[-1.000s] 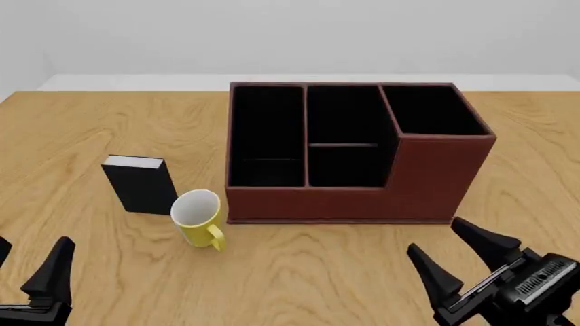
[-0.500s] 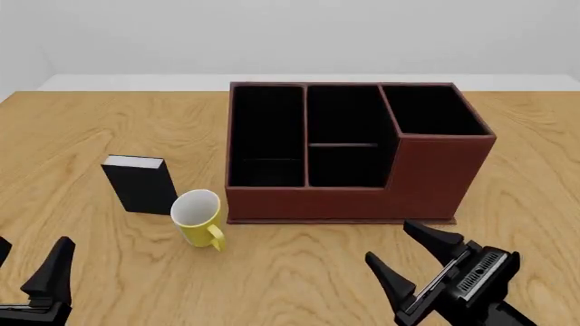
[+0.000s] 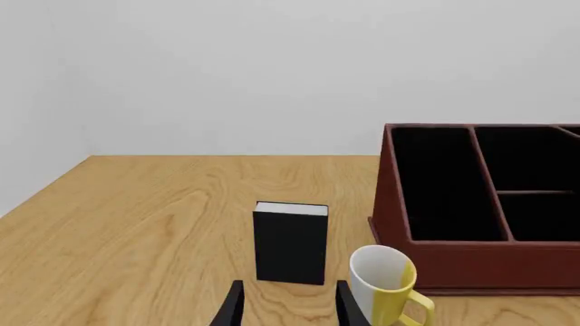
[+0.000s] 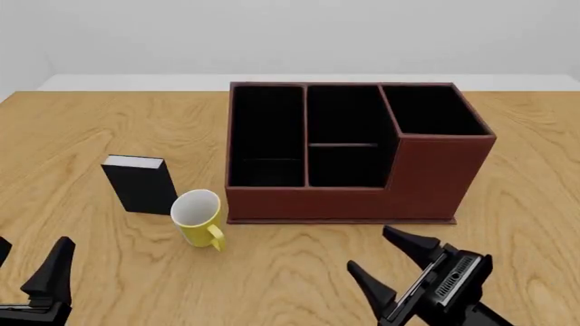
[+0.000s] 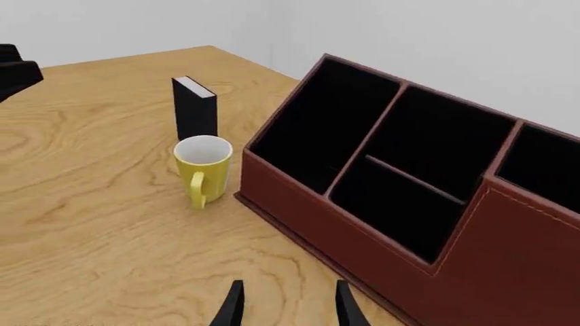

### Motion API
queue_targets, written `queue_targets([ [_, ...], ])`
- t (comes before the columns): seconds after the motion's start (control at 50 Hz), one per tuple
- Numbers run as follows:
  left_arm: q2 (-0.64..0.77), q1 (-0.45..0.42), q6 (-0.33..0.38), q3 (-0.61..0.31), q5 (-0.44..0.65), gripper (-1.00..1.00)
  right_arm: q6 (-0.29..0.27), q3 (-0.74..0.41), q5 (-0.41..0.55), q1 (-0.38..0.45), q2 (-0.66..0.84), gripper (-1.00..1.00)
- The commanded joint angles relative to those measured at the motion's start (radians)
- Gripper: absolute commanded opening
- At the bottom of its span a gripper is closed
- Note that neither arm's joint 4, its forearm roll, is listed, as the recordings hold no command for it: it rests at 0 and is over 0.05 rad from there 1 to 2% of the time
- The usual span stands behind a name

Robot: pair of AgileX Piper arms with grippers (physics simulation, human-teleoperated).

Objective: Pick up the yellow and white mug and place it to the right of the caddy.

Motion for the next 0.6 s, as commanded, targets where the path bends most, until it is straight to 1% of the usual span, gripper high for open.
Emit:
queue_targets([
  [0.02, 0.0, 0.0, 0.0, 0.0, 0.0, 1.0, -0.005, 0.0, -0.038, 0.033, 0.027, 1.0],
  [0.16, 0.0, 0.0, 0.0, 0.0, 0.0, 1.0, -0.006, -0.002, -0.065, 0.062, 0.054, 1.0],
  [0.4, 0.0, 0.0, 0.0, 0.0, 0.0, 1.0, 0.004, -0.033, -0.056, 0.101, 0.067, 1.0],
  [0.5, 0.0, 0.0, 0.0, 0.0, 0.0, 1.0, 0.01, -0.054, -0.062, 0.113, 0.095, 1.0],
  [0.6, 0.0, 0.0, 0.0, 0.0, 0.0, 1.0, 0.003, -0.069, -0.08, 0.129, 0.131, 1.0],
])
